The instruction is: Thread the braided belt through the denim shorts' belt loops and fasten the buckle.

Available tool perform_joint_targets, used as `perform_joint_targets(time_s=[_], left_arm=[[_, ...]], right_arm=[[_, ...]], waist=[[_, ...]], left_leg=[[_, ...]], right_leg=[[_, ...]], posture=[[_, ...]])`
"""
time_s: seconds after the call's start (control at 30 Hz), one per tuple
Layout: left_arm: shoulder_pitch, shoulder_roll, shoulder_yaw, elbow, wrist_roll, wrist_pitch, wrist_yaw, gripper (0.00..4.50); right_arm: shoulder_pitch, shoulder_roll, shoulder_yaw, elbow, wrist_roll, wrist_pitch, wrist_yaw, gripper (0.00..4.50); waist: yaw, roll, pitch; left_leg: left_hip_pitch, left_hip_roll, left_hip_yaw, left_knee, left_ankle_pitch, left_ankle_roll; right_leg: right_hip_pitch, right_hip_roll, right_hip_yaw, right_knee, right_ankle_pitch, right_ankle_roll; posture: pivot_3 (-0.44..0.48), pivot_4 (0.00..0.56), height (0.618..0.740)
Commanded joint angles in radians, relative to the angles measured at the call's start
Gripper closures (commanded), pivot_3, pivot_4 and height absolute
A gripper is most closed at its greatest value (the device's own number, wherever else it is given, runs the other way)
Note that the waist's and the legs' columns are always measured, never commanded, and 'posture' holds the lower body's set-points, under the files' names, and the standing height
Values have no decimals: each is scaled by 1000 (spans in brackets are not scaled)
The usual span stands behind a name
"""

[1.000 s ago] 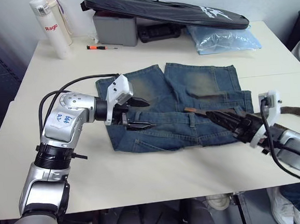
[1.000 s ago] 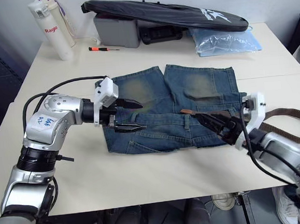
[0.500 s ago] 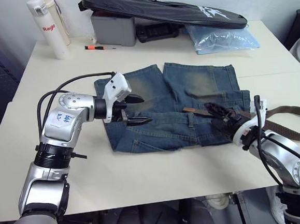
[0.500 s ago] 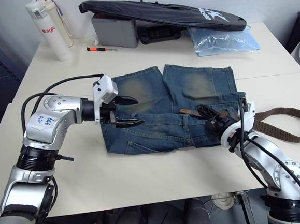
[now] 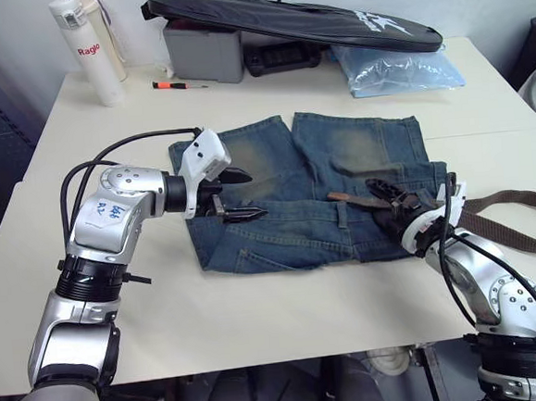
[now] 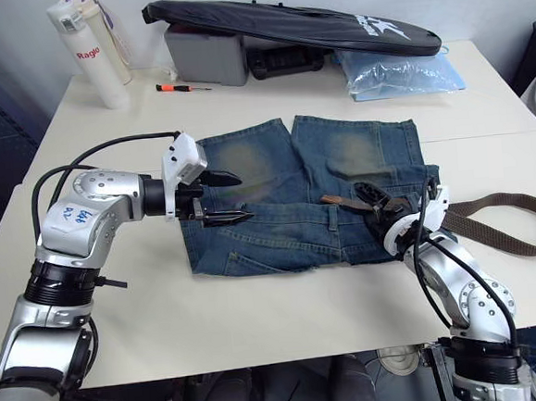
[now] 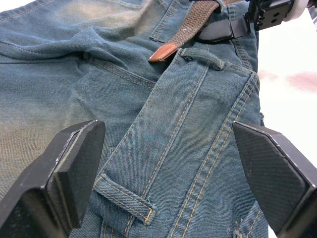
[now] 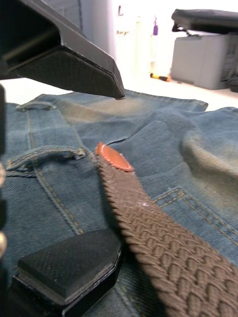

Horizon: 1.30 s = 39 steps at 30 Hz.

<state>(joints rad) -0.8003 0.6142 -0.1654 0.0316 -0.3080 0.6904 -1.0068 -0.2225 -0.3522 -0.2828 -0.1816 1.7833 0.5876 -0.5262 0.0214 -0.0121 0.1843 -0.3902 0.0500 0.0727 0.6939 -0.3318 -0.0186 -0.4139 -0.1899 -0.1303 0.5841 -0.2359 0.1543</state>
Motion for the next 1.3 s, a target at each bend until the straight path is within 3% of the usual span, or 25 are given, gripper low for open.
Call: perform_joint_targets(time_s=[0.03, 0.13, 0.23, 0.47, 0.63, 0.8, 1.3], left_arm=[[-27, 7, 18, -31, -3, -9, -2, 0], [-32, 7, 14, -27, 1, -15, -3, 0], [-34, 3, 17, -18, 1, -17, -1, 0], [-31, -4, 7, 5, 8, -39, -4, 0], [-31, -6, -2, 16, 18, -56, -9, 0], [-29, -12, -7, 20, 26, -65, -13, 0], [-41, -14, -7, 25, 41, -73, -29, 0]], right_arm=[[-14, 33, -8, 57, -57, -15, 21, 67], [-23, 62, -11, 98, -102, -18, 36, 67], [-13, 92, -14, 161, -154, -23, 56, 881], [12, 77, -60, 156, -168, 37, 92, 4477], [48, 19, -203, 69, 12, 59, 153, 4477], [82, -34, -260, 56, 90, 93, 230, 4477], [185, -76, -160, 65, -92, 207, 491, 4477]], waist=[[-1, 0, 0], [-2, 0, 0], [-2, 0, 0], [-3, -3, -2], [11, -2, -2], [0, 0, 0], [0, 1, 0]], left_leg=[[0, 0, 0, 0, 0, 0], [0, 0, 0, 0, 0, 0], [1, 1, 0, 0, 0, 0], [3, 2, 1, 0, 0, 0], [1, 2, 0, 0, 0, -1], [1, 2, 2, -2, -1, 0], [2, 3, 4, -4, -1, -1]], right_leg=[[0, 0, 0, 0, 0, 0], [0, 1, 0, 0, 0, 0], [0, 1, 1, 0, 0, 0], [1, 2, 1, 1, 0, -1], [1, 2, 0, -1, 0, -1], [0, 2, 1, -1, 0, -1], [-2, 3, 4, -1, -1, -1]], posture=[[0, 150, 740], [0, 150, 740], [0, 150, 740], [0, 150, 740], [0, 150, 740], [0, 150, 740], [0, 150, 740]])
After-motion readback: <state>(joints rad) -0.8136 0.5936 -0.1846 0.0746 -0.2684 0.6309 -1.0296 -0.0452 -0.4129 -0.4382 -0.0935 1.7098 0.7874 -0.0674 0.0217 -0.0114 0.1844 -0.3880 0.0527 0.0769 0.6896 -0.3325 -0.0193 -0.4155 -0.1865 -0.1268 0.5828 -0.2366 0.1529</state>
